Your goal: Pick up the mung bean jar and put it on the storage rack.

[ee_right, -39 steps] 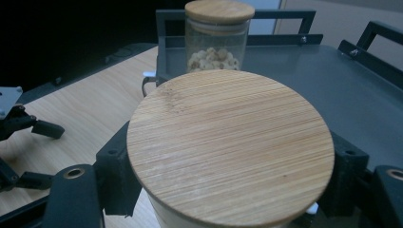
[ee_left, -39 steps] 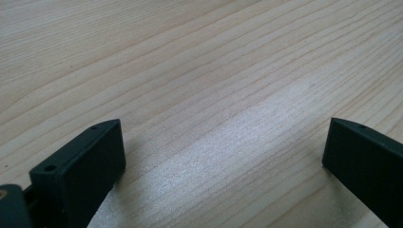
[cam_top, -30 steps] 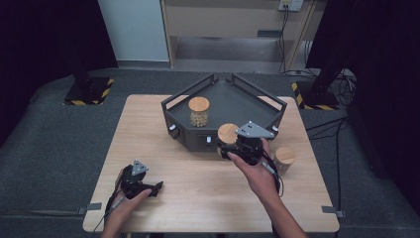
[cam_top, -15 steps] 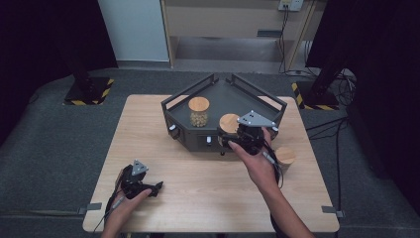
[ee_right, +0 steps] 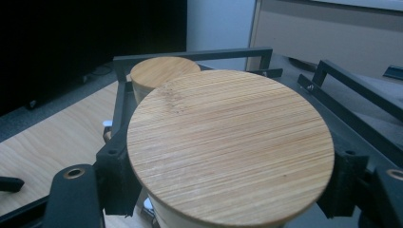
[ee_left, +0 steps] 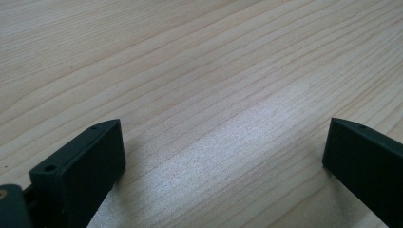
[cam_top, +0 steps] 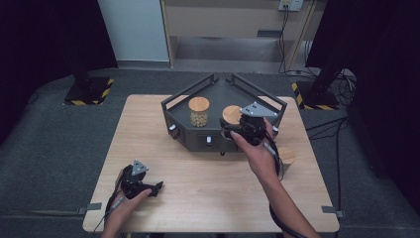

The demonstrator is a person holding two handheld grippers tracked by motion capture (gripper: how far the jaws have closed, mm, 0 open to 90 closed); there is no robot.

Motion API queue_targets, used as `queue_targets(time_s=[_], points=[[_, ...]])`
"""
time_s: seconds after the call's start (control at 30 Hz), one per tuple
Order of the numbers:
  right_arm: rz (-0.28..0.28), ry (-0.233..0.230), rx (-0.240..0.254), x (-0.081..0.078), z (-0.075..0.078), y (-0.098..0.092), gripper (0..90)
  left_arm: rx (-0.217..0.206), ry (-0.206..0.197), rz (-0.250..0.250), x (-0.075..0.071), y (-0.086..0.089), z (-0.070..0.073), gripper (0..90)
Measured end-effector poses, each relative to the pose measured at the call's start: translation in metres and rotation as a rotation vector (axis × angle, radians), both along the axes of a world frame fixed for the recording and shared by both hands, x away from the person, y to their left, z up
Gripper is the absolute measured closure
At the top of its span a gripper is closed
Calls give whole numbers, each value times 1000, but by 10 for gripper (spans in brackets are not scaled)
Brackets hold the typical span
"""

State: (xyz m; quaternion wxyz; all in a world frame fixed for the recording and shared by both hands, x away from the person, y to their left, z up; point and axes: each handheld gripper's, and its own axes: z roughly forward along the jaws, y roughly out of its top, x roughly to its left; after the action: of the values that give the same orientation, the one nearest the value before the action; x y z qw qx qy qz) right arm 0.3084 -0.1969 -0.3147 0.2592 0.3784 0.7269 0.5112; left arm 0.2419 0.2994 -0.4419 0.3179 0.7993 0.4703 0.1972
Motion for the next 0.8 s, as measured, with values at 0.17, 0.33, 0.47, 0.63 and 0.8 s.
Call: queue_targets(time_s=[0.17, 0.33, 0.47, 0.63, 0.8], points=[[-4, -7, 4, 7, 4, 4, 254, 0, 0, 0, 0, 0, 0, 0], [-14, -6, 2, 18, 4, 11, 254, 0, 0, 1, 0, 0, 0, 0], [-24, 1, -5, 27, 3, 15, 254, 0, 0, 1, 0, 0, 0, 0], [-35, 4, -10, 36, 4, 18, 254, 0, 0, 1, 0, 0, 0, 0], [-52, 9, -12, 45, 5, 21, 254, 0, 0, 2, 0, -1, 0, 0]])
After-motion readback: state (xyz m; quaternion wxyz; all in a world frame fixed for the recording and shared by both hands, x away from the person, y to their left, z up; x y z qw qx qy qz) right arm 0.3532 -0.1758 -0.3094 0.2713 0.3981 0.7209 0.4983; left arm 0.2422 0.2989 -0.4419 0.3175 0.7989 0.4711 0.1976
